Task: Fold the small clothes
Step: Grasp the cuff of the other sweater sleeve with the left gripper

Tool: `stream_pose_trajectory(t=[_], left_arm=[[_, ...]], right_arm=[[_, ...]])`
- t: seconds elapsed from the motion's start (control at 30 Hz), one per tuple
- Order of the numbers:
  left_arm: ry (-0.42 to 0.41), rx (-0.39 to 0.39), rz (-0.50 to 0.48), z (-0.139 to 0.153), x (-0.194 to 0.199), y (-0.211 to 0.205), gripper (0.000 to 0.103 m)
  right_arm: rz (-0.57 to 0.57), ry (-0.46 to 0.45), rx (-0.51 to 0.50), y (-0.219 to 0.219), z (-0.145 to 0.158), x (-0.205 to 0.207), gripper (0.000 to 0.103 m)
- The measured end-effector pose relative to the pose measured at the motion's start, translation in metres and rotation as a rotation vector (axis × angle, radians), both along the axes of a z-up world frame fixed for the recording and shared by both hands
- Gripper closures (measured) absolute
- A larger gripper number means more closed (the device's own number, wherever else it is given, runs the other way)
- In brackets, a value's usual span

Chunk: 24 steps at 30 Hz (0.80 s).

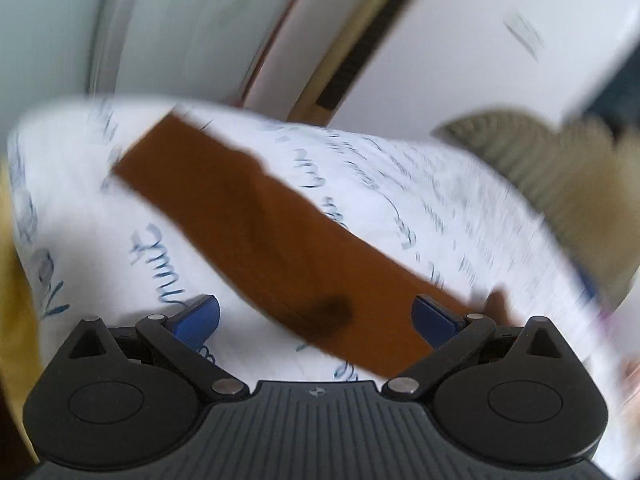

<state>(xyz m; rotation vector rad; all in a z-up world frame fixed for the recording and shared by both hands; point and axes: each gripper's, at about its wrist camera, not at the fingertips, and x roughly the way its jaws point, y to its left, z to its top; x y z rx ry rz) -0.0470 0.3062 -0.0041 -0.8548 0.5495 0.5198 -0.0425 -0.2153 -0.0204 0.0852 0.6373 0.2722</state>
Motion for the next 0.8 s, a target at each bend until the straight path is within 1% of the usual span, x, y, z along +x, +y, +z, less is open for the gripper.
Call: stream_pose_trajectory(t=[0.03, 0.1, 0.2, 0.3, 0.37, 0.43, 0.47, 0.5, 0.53, 0.6, 0.63, 0.67, 0.7, 0.8], left_arm=[[-0.042, -0.064, 0.018, -0.006, -0.004, 0.013, 0.000], [-0.118, -0.139, 0.049, -0.014, -0.011, 0.029, 0.000], [-0.196, -0.208, 0.104, -0.021, -0.019, 0.044, 0.000], [-0.250, -0.260, 0.173, -0.026, -0.023, 0.057, 0.001], [-0.272, -0.276, 0.220, -0.027, -0.025, 0.063, 0.001], [-0.279, -0.273, 0.253, -0.026, -0.024, 0.061, 0.007], [-0.271, -0.254, 0.273, -0.024, -0.022, 0.062, 0.017], [-0.253, -0.225, 0.289, -0.023, -0.020, 0.063, 0.030], [-0.234, -0.203, 0.300, -0.020, -0.021, 0.061, 0.036], [-0.197, -0.175, 0.323, -0.022, -0.017, 0.060, 0.058], [-0.174, -0.167, 0.330, -0.022, -0.014, 0.059, 0.064], [-0.145, -0.154, 0.335, -0.021, -0.012, 0.057, 0.074], [-0.124, -0.132, 0.335, -0.020, -0.011, 0.056, 0.079], [-0.099, -0.056, 0.325, -0.012, -0.010, 0.049, 0.091]], right_arm=[[0.000, 0.001, 0.000, 0.000, 0.000, 0.000, 0.000], [0.000, 0.001, 0.000, 0.000, 0.000, 0.000, 0.000], [-0.002, 0.002, -0.001, 0.000, -0.001, 0.000, 0.000], [-0.003, 0.002, -0.001, 0.000, -0.001, 0.000, 0.000], [-0.004, 0.003, -0.004, 0.000, -0.001, -0.001, 0.000], [-0.005, 0.005, -0.008, 0.001, -0.002, 0.000, 0.000], [-0.005, 0.006, -0.010, 0.001, -0.002, 0.000, 0.000], [-0.005, 0.007, -0.012, 0.002, -0.003, 0.001, 0.000], [-0.004, 0.007, -0.014, 0.002, -0.003, 0.001, 0.000], [-0.004, 0.008, -0.015, 0.002, -0.003, 0.001, 0.000], [-0.003, 0.008, -0.015, 0.002, -0.004, 0.001, 0.000], [-0.003, 0.008, -0.015, 0.002, -0.004, 0.001, 0.000], [-0.002, 0.009, -0.015, 0.002, -0.004, 0.001, 0.000], [-0.002, 0.011, -0.015, 0.003, -0.005, 0.001, 0.000]])
